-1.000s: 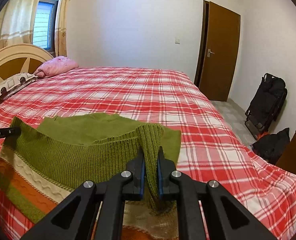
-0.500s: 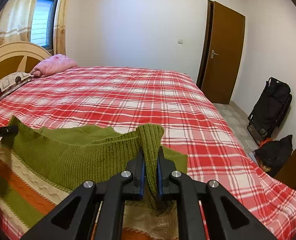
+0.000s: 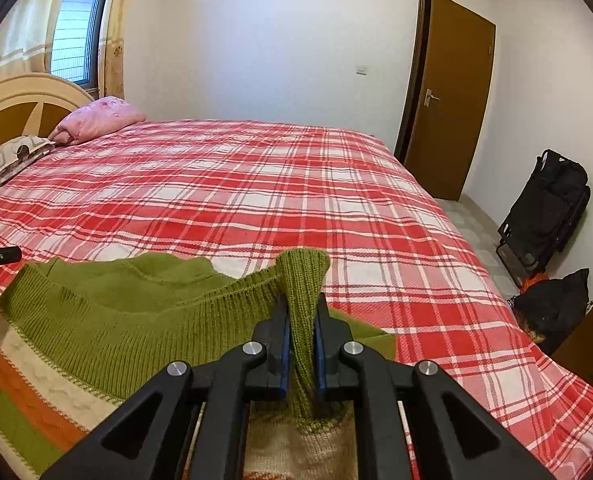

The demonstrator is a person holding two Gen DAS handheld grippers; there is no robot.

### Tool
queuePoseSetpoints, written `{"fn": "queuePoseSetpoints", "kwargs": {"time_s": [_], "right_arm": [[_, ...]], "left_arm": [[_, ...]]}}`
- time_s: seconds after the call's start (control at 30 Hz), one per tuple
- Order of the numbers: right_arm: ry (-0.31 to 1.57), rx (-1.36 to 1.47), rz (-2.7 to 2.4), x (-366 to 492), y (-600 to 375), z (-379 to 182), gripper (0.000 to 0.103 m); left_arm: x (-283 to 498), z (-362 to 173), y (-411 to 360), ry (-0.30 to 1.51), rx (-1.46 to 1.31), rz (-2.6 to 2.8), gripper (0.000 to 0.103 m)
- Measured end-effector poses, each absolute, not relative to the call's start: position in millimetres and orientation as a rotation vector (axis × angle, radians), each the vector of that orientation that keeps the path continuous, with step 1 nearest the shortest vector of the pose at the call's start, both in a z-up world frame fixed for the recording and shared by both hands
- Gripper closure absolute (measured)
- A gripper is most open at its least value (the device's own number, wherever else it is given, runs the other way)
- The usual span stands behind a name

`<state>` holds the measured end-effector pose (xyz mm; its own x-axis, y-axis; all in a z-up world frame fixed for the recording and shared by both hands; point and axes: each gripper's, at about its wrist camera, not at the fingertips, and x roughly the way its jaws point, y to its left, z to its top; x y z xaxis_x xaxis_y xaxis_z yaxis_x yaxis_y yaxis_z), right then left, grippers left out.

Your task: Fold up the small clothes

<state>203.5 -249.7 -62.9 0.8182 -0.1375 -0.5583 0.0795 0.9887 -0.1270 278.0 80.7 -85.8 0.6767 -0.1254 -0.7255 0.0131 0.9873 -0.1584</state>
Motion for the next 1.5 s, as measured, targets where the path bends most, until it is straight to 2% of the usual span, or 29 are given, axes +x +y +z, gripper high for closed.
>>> {"fn": "queuePoseSetpoints", "kwargs": {"time_s": [0.07,0.13,0.27,0.53,0.6,0.63,0.73,0.77,0.8,0.87,1.27,1.5], "right_arm": [[0.605,-0.106,-0.114,201,-251,-64,0.094],[0.607,-0.099,-0.109,200,-254,-65,0.094],[0.617,-0.079,-0.106,198,-257,-68,0.094],[0.625,-0.061,-0.100,196,-257,-72,0.094],[0.626,-0.061,-0.100,196,-257,-72,0.094],[0.627,-0.060,-0.101,196,-257,-73,0.094],[0.631,-0.053,-0.104,196,-258,-74,0.094],[0.634,-0.051,-0.105,196,-258,-75,0.094],[0.636,-0.050,-0.105,196,-258,-76,0.094],[0.638,-0.053,-0.104,195,-259,-75,0.094],[0.581,-0.063,-0.139,220,-267,-54,0.094],[0.653,-0.062,-0.202,267,-277,-85,0.094]], "left_arm": [[273,-87,81,0.831,-0.133,-0.120,0.097],[268,-92,84,0.858,-0.129,-0.195,0.092],[269,-105,90,0.923,-0.170,-0.263,0.063],[268,-108,78,0.925,-0.107,-0.230,0.058],[267,-106,82,0.913,-0.117,-0.229,0.049],[267,-108,84,0.921,-0.124,-0.236,0.049],[274,-119,79,0.981,-0.123,-0.251,0.050],[275,-122,78,0.979,-0.118,-0.241,0.057],[274,-123,77,0.973,-0.118,-0.236,0.071],[273,-121,77,0.964,-0.144,-0.261,0.091],[291,-89,74,0.853,-0.195,-0.205,0.093],[323,-111,69,0.876,-0.212,-0.119,0.093]]}}
